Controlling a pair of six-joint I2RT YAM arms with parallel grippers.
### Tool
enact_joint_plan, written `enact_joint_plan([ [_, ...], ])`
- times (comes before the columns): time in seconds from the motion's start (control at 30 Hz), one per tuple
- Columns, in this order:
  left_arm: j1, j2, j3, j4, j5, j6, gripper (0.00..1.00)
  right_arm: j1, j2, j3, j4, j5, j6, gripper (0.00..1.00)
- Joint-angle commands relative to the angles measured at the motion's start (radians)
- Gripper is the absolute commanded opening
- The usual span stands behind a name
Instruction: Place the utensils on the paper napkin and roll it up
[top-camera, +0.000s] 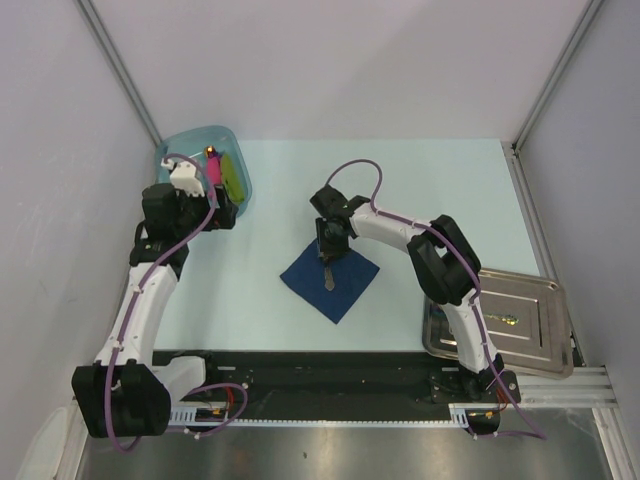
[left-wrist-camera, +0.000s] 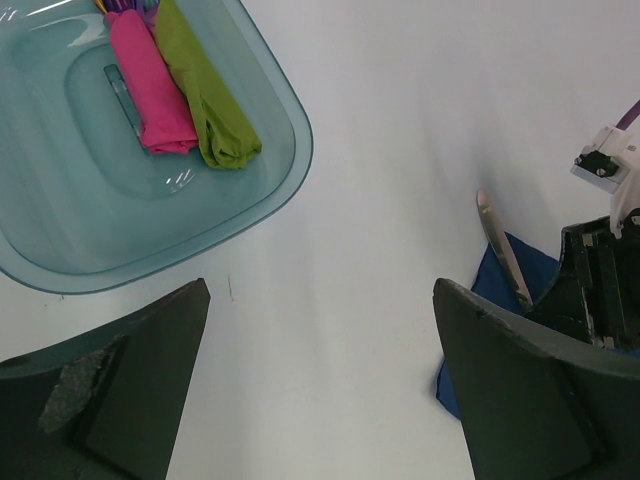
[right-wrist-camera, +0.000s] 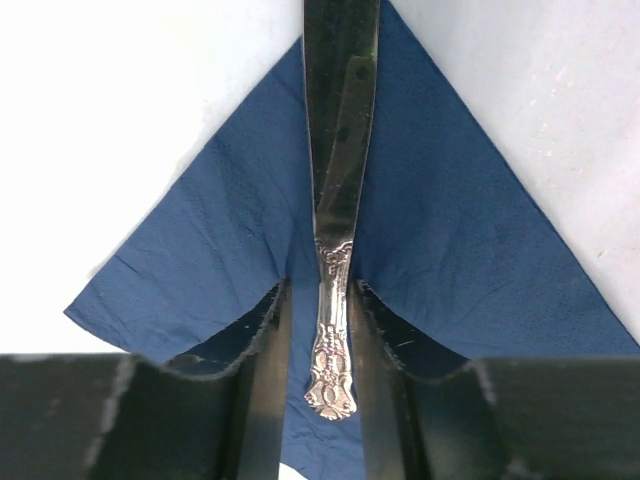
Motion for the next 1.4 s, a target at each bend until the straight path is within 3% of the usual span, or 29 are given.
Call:
enact_joint_plan([
  [0.0,0.001,-0.005,0.005,-0.002,0.009,-0.001,1.00,-0.020,-0.021,0.013,-0.009,0.000,-0.006,0.38],
  [0.27,0.001,0.036,0.066,-0.025,0.085,0.050,1.00,-0.098,-0.191,0.068,0.043,-0.089,-0.213,0.64],
  [0.33,0.000,0.067,0.097,-0.033,0.113,0.050,1.00,-0.115,-0.239,0.028,0.051,-0.138,-0.323,0.81],
  [0.4,-0.002,0.096,0.117,-0.031,0.162,0.058,1.00,-0.166,-0.317,-0.034,0.069,-0.267,-0.470,0.89],
  [0.43,-0.005,0.105,0.123,-0.031,0.171,0.059,1.00,-0.186,-0.346,-0.059,0.048,-0.307,-0.500,0.99],
  [0.57,-0.034,0.144,0.151,-0.019,0.193,0.108,1.00,-0.302,-0.502,-0.202,-0.046,-0.447,-0.737,1.00],
  [0.73,-0.112,0.171,0.152,0.009,0.223,0.144,1.00,-0.547,-0.666,-0.398,-0.196,-0.539,-0.990,1.00],
  [0.83,-0.144,0.193,0.160,0.006,0.251,0.160,1.00,-0.716,-0.757,-0.447,-0.370,-0.605,-1.249,1.00],
  [0.87,-0.149,0.200,0.166,-0.004,0.256,0.164,1.00,-0.762,-0.777,-0.455,-0.418,-0.615,-1.420,1.00],
  [0.97,-0.164,0.228,0.193,-0.039,0.279,0.173,1.00,-0.916,-0.828,-0.493,-0.601,-0.605,-1.739,0.99],
  [1.07,-0.172,0.233,0.197,-0.041,0.309,0.167,1.00,-0.963,-0.854,-0.573,-0.653,-0.481,-1.903,0.96],
  [1.17,-0.175,0.225,0.187,-0.031,0.305,0.164,1.00,-0.991,-0.897,-0.678,-0.603,-0.395,-2.043,0.89],
  [1.27,-0.175,0.231,0.197,-0.051,0.293,0.164,1.00,-0.976,-0.947,-0.800,-0.486,-0.329,-2.110,0.72],
  [1.3,-0.175,0.233,0.198,-0.060,0.293,0.167,1.00,-0.968,-0.957,-0.831,-0.424,-0.292,-2.144,0.60],
  [1.37,-0.175,0.231,0.195,-0.067,0.294,0.165,1.00,-0.951,-0.973,-0.915,-0.344,-0.237,-2.172,0.52],
])
